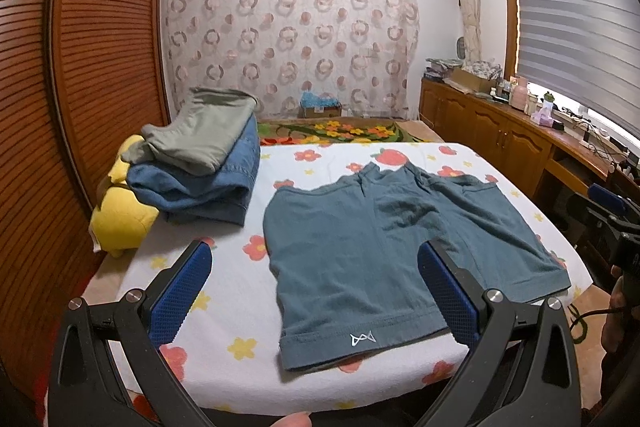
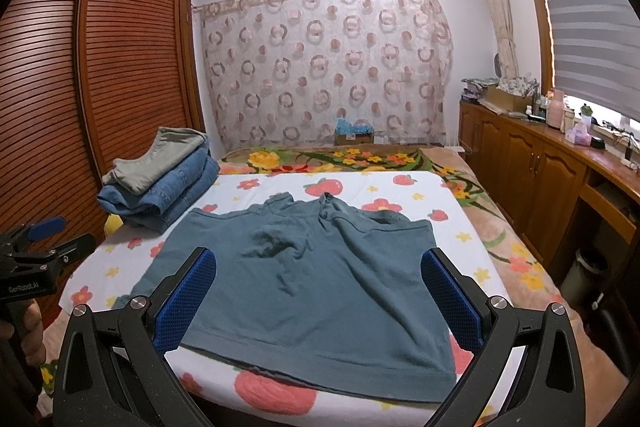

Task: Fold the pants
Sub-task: 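Move the left tool to the shorts' hem and close on it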

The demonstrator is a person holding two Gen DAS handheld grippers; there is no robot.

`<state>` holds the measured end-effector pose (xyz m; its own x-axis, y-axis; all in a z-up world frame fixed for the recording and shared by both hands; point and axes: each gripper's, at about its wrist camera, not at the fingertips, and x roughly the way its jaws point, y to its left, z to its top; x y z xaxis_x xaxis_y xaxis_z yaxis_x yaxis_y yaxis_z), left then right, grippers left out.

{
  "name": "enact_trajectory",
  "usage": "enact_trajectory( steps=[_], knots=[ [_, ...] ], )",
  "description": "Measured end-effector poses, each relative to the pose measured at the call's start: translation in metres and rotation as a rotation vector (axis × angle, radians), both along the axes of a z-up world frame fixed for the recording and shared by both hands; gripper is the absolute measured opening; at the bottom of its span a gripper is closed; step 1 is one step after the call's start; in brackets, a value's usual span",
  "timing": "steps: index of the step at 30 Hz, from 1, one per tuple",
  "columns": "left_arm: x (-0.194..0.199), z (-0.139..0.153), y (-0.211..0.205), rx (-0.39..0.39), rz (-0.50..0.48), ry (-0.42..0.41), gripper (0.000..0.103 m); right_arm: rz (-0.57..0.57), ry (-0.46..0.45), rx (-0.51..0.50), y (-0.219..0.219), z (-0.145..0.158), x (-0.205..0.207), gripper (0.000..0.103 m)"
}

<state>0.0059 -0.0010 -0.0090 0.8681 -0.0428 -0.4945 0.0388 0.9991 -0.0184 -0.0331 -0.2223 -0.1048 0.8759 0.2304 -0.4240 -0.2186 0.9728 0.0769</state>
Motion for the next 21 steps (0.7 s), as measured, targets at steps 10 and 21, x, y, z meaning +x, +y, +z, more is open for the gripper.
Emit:
enact_trajectory(
  steps=[10, 21],
  knots=[
    [0.015, -0.029, 0.002, -0.003, -0.020, 0.064, 0.103, -0.023, 0.048, -0.018, -0.003, -0.008, 0.014, 0.102],
    [0.026, -0.056, 0.005, -0.027, -0.053, 0.130, 0.103, -0.061, 0.099, -0.042, -0.011, -0.005, 0.023, 0.102]
  ],
)
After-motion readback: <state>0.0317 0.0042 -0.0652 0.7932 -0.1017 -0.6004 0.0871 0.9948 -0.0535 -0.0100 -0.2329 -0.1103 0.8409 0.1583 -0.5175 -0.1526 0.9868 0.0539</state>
